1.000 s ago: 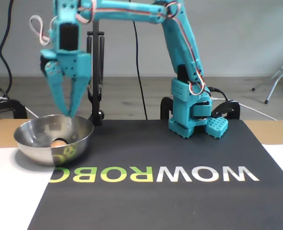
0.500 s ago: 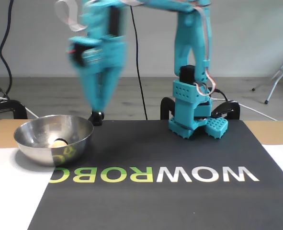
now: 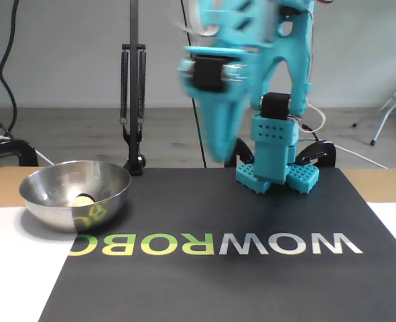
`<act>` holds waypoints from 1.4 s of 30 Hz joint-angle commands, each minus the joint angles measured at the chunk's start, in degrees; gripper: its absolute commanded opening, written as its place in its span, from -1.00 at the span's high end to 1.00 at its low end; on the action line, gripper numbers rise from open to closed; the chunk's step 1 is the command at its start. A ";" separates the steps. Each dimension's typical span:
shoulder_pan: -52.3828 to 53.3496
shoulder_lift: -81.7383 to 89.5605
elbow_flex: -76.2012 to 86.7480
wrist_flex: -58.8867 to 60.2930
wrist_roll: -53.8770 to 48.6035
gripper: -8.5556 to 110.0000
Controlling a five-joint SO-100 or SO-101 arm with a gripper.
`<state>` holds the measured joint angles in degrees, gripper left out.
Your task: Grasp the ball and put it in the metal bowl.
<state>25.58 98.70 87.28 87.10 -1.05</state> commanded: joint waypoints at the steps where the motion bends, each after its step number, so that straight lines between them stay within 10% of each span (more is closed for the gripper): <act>1: -4.13 2.11 0.09 0.26 1.49 0.86; 24: -24.17 -3.52 0.79 -0.62 6.77 0.86; 42: -24.26 17.31 36.47 -33.84 6.24 0.86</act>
<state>1.41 110.74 119.62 56.34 5.54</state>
